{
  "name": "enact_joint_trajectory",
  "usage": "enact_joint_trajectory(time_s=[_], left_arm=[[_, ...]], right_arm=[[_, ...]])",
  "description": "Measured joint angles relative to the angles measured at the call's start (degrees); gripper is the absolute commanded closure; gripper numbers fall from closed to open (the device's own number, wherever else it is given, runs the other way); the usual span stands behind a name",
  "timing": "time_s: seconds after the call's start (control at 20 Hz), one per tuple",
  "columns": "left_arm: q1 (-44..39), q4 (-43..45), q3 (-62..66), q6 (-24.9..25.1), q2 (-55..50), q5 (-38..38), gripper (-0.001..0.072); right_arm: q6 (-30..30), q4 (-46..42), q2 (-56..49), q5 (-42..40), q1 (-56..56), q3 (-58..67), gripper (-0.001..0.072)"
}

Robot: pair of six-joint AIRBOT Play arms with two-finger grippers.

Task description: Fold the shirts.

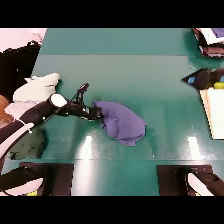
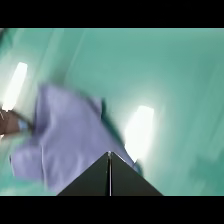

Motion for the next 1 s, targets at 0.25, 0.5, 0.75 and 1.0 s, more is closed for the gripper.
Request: enact_joint_trajectory(time_s=[0.25,0.5,0.75,1.0], left_arm=[[-0.09,6.49,6.73,-0.20,0.00,-2.82,0.0682],[-0.09,8.41,8.28,-0.33,-0.04,-3.15,0.0682],[-0.09,8.96,8.59,-0.44,-0.04,-3.67,0.0683],[-0.09,20.83,10.86,-4.68,2.71,-7.76,0.0682]], right_arm=[[1.44,1.14,-0.02,-0.87,1.60,-20.59,0.0192],[1.77,8.46,-0.11,-12.74,10.08,-36.74,0.0276],[1.44,12.41,-5.90,-20.59,18.62,-38.49,0.0695],[1.75,5.07,-11.23,-17.11,19.56,-28.74,0.0695]])
